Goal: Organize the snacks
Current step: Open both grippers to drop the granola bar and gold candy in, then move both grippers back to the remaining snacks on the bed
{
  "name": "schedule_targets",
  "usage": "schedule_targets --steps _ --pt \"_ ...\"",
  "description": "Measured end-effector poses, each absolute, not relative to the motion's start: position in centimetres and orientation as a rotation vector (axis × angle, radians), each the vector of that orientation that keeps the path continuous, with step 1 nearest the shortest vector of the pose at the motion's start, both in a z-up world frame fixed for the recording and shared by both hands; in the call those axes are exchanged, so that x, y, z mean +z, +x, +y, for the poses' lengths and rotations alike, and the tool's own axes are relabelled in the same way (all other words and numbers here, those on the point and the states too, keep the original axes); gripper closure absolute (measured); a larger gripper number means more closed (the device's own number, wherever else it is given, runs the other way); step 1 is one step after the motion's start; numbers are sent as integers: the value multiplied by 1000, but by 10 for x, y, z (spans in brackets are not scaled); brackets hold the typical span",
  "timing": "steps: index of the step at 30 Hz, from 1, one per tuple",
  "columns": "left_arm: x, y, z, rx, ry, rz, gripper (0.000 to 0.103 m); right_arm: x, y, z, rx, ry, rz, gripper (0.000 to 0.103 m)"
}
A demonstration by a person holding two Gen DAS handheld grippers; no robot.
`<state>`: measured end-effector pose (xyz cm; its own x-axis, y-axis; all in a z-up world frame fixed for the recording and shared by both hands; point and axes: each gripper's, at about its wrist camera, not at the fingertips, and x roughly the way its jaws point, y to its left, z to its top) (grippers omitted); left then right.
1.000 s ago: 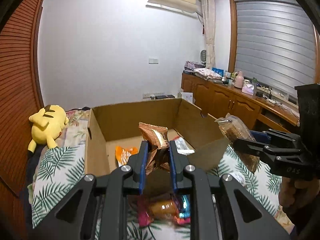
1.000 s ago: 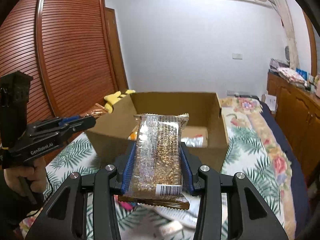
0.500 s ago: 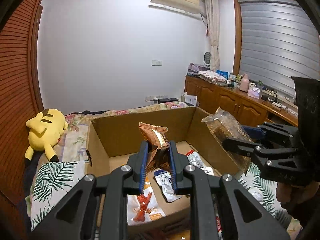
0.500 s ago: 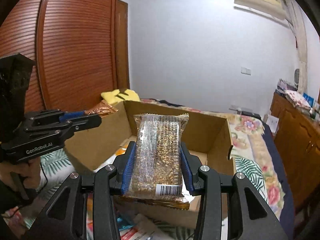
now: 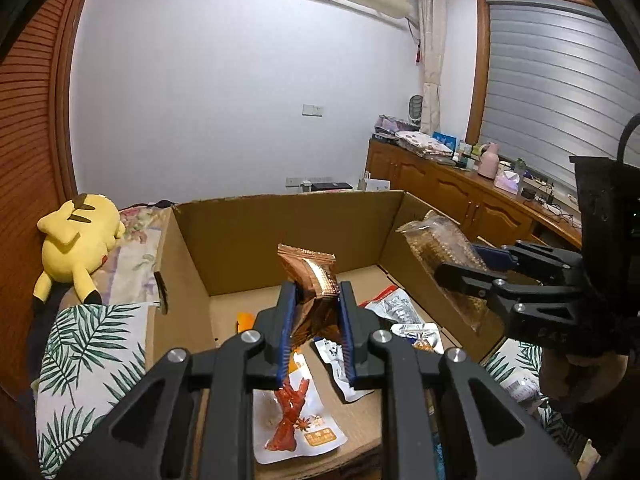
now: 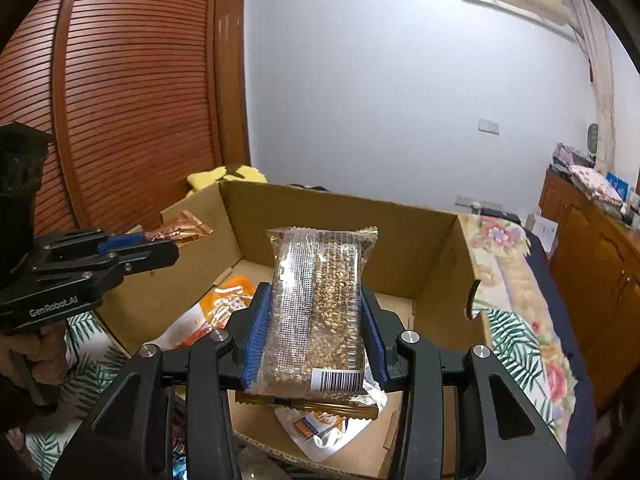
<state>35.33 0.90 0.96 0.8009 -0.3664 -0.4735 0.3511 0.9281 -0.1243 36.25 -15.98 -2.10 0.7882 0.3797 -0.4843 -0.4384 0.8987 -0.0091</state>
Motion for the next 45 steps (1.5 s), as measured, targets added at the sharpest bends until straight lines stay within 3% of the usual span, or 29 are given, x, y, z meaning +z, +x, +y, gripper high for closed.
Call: schedule_targets --steps 24,36,45 --pt "0 356 1 -365 22 532 73 -26 362 -158 466 -127 525 53" --pt "12 343 -3 -353 39 517 72 -11 323 -175 461 -107 500 52" --pt "31 306 -3 -339 57 489 63 -1 279 -196 429 -82 498 50"
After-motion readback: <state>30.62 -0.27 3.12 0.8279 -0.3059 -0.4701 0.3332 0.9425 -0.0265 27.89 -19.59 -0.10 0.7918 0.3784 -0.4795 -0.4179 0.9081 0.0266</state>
